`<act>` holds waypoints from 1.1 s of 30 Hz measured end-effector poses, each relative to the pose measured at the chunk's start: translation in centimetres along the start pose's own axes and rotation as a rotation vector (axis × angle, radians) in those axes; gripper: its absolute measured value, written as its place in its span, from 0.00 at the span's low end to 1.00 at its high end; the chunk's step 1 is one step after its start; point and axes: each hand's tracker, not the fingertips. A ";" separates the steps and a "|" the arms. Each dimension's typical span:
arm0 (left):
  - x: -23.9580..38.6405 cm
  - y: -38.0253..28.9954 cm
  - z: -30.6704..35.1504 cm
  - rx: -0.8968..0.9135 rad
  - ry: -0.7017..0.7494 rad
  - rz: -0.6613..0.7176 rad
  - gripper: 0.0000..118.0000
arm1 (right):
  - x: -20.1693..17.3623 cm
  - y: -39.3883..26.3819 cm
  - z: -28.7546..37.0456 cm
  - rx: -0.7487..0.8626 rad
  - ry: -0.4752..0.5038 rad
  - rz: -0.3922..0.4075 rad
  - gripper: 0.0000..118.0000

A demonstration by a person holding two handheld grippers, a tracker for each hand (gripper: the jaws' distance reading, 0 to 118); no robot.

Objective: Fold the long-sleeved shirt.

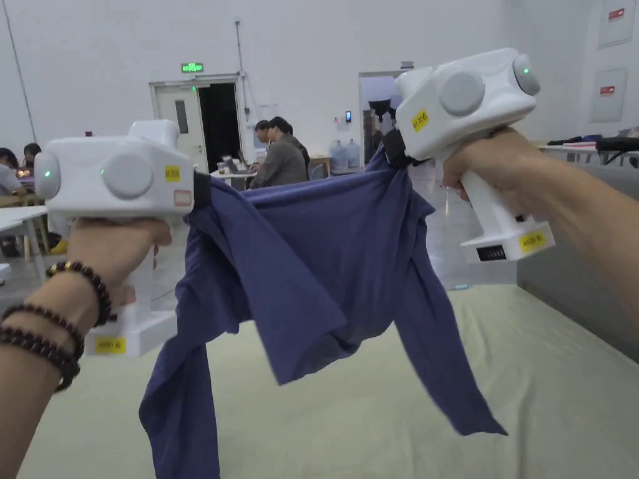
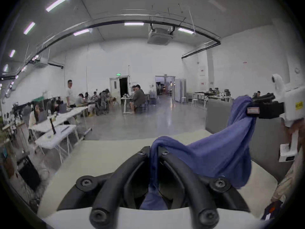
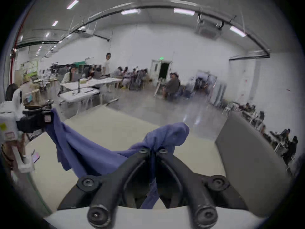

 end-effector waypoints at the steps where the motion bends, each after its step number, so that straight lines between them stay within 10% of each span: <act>1: 0.4 1.6 -1.0 -0.002 0.030 -0.014 0.02 | 0.8 0.9 -0.4 0.001 -0.005 -0.008 0.01; 11: 2.2 2.3 -5.8 0.007 0.034 -0.023 0.02 | 4.3 -0.3 -4.3 -0.005 -0.049 -0.148 0.01; 23: 2.3 -20.5 -11.3 -0.313 -0.011 0.018 0.02 | 0.5 -23.3 -13.8 -0.301 0.011 -0.251 0.01; 33: 1.7 -31.5 2.8 -0.319 -0.064 -0.078 0.02 | -3.1 -35.9 -2.4 -0.321 0.145 -0.234 0.01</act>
